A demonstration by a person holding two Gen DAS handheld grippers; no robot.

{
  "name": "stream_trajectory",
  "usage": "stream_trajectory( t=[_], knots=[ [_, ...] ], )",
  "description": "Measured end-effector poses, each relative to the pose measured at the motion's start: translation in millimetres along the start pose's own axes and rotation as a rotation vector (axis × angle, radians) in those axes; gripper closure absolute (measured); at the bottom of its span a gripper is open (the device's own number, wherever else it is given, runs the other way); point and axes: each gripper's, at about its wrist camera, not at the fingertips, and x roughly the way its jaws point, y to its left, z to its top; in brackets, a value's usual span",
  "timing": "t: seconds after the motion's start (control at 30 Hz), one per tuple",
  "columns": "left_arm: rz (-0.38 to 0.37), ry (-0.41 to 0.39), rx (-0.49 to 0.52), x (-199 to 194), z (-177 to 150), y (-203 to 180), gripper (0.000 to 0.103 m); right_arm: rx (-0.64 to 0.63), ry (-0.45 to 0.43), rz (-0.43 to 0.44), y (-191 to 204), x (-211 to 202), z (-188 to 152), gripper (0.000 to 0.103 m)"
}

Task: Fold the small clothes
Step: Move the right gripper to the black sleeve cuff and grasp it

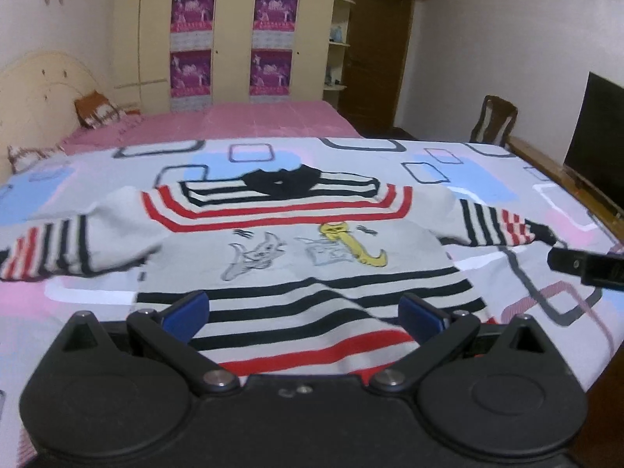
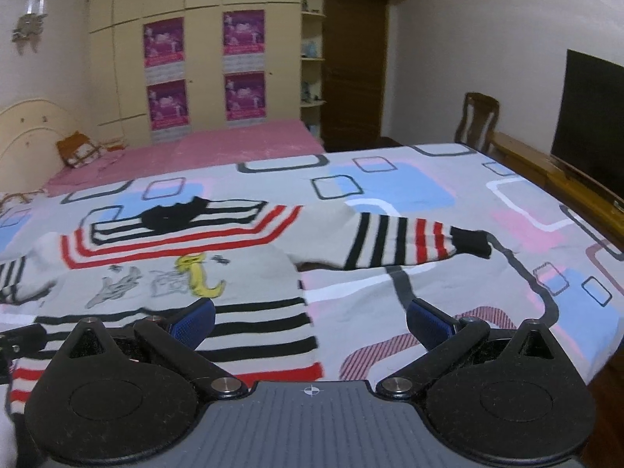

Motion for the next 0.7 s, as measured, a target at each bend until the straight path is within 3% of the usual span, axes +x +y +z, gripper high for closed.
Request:
stream_trajectory(
  t=[0.27,0.5,0.53,0.57,0.6,0.7],
  knots=[
    [-0.038,0.016,-0.021,56.1,24.5,-18.1,0.0,0.063,0.0,-0.033,-51.4,62.4,18.3,0.0],
    [-0.022,0.076,0.001,129.3,51.3,-61.7,0.002,0.171,0.016,-0.097,-139.5,144.7,44.2,0.0],
    [-0.032,0.086,-0.015,137.1,54.3,-66.3,0.005,0.188,0.023,-0.103,-151.3,156.3,45.2,0.006],
    [-0.044,0.09,-0.034,145.3,58.0,-70.9,0.005,0.206,0.03,-0.101,-162.9,167.4,45.7,0.036],
    [-0.047,0.088,-0.042,150.3,60.3,-75.5,0.005,0.232,0.057,-0.093,-176.2,181.8,46.1,0.047],
    [-0.031,0.094,-0.04,168.9,68.9,-91.1,0.005,0.311,0.103,-0.087,-206.6,212.6,43.6,0.05]
  ],
)
